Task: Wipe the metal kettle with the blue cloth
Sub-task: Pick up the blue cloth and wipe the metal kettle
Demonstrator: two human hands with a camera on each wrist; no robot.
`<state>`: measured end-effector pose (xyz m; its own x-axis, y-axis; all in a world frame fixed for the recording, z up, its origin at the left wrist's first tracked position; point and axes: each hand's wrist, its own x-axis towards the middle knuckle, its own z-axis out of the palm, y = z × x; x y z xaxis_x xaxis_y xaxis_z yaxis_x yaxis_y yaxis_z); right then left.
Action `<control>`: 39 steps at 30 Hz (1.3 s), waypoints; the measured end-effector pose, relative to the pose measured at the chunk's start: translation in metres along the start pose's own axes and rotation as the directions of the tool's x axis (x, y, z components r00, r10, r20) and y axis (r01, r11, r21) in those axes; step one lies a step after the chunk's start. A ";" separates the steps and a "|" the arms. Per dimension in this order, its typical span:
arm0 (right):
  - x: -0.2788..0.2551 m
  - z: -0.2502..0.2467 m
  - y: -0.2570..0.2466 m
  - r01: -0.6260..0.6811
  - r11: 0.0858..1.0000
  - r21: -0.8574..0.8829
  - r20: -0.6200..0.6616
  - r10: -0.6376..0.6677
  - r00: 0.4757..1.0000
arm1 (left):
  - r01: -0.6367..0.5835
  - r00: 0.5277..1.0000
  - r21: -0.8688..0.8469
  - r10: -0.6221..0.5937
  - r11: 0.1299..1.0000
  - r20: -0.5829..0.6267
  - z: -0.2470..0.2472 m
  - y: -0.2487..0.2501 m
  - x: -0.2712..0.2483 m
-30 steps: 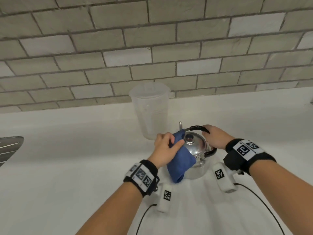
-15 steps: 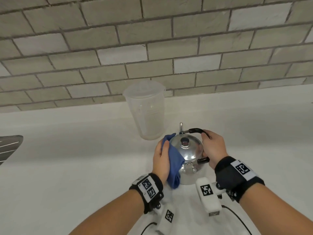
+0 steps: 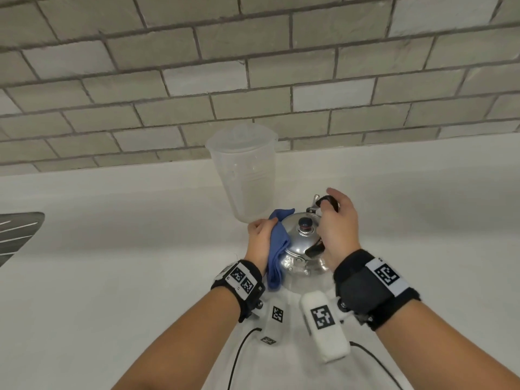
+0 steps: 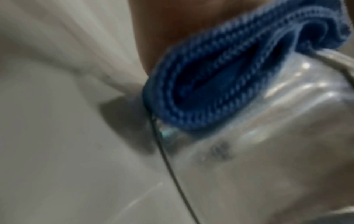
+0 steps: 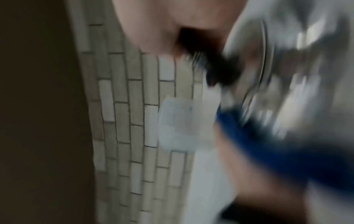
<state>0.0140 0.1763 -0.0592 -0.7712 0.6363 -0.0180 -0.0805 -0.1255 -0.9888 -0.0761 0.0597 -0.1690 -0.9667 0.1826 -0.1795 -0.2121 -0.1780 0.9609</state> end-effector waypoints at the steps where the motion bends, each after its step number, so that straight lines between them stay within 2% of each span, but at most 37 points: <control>1: -0.001 -0.005 -0.006 0.069 0.991 -0.113 0.124 -0.055 0.991 | -0.018 1.000 0.016 0.017 1.000 0.013 -0.001 0.001 -0.004; 2: -0.001 -0.014 -0.011 0.219 0.929 -0.298 0.272 -0.138 0.953 | -0.033 0.999 0.020 0.032 0.999 0.032 -0.001 0.000 -0.004; 3: 0.002 -0.024 -0.015 0.422 0.760 -0.494 0.416 -0.219 0.883 | -0.024 0.998 0.013 0.023 1.000 0.057 -0.002 0.001 -0.005; 4: 0.008 -0.036 -0.019 0.576 0.543 -0.611 0.547 -0.236 0.803 | -0.017 0.996 -0.013 0.018 1.000 0.086 -0.003 0.000 -0.005; 5: 0.015 -0.046 -0.023 0.671 0.368 -0.644 0.656 -0.184 0.732 | -0.010 0.996 -0.042 0.014 0.999 0.093 -0.004 0.000 -0.004; 6: 0.020 -0.053 -0.027 0.719 0.298 -0.628 0.733 -0.084 0.675 | -0.013 0.995 -0.064 0.019 0.998 0.096 -0.004 -0.001 -0.004; 8: 0.031 -0.060 -0.031 0.772 0.324 -0.547 0.829 0.082 0.553 | -0.014 0.996 -0.080 0.021 0.997 0.090 -0.005 -0.002 -0.002; 10: 0.040 -0.058 -0.034 0.837 0.287 -0.467 0.883 0.091 0.461 | 0.002 0.995 -0.074 0.006 0.997 0.102 -0.003 -0.001 -0.003; 11: 0.042 -0.056 -0.035 0.846 0.285 -0.452 0.889 0.069 0.452 | 0.010 0.995 -0.080 -0.002 0.997 0.102 -0.003 0.000 -0.004; 14: 0.039 -0.047 -0.030 0.836 0.331 -0.438 0.878 -0.042 0.477 | 0.055 0.996 -0.126 -0.047 0.990 0.071 -0.006 -0.003 -0.001; 17: 0.029 -0.033 -0.013 0.780 0.435 -0.449 0.797 -0.200 0.570 | 0.076 0.997 -0.130 -0.071 0.989 0.042 -0.008 -0.004 0.000; 19: 0.024 -0.023 -0.002 0.748 0.451 -0.486 0.712 -0.291 0.639 | 0.072 0.997 -0.154 -0.070 0.986 0.014 -0.009 -0.005 0.001; 21: 0.020 -0.013 0.005 0.722 0.415 -0.553 0.631 -0.358 0.688 | 0.081 0.997 -0.205 -0.079 0.975 0.016 -0.010 -0.005 0.001; 24: 0.014 0.003 0.008 0.652 0.308 -0.693 0.517 -0.420 0.746 | 0.091 0.995 -0.229 -0.095 0.969 -0.005 -0.004 0.002 -0.009; 26: 0.011 0.015 0.008 0.598 0.243 -0.764 0.464 -0.438 0.770 | 0.085 0.993 -0.199 -0.100 0.976 -0.070 0.003 0.010 -0.020; 28: 0.013 0.023 0.007 0.578 0.195 -0.793 0.455 -0.441 0.773 | 0.053 0.984 -0.050 -0.061 0.997 -0.167 0.001 0.007 -0.020; 29: 0.016 0.024 0.004 0.595 0.178 -0.783 0.478 -0.439 0.761 | 0.068 0.982 -0.020 -0.071 0.997 -0.175 0.001 0.007 -0.018; 30: 0.019 0.023 0.001 0.624 0.176 -0.761 0.511 -0.429 0.745 | 0.083 0.982 -0.001 -0.082 0.997 -0.172 0.001 0.004 -0.015; 31: 0.021 0.021 -0.003 0.650 0.184 -0.737 0.545 -0.406 0.733 | 0.081 0.986 -0.052 -0.087 0.995 -0.145 -0.001 0.001 -0.014; 33: 0.026 0.017 -0.011 0.658 0.204 -0.725 0.581 -0.333 0.743 | 0.022 0.994 0.011 -0.021 1.000 -0.103 -0.006 0.001 -0.017; 36: 0.030 0.017 -0.017 0.558 0.283 -0.780 0.511 -0.226 0.829 | -0.006 0.998 0.069 0.011 0.998 -0.070 -0.005 0.009 -0.020; 39: 0.035 0.013 -0.020 0.378 0.458 -0.805 0.377 -0.097 0.921 | 0.005 0.998 0.062 -0.002 0.998 -0.056 -0.005 0.009 -0.024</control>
<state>-0.0198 0.1910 -0.0384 -0.9407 0.3112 0.1351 0.1802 0.7956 -0.5783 -0.0559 0.0492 -0.1567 -0.9728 0.1288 -0.1925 -0.2077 -0.1169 0.9712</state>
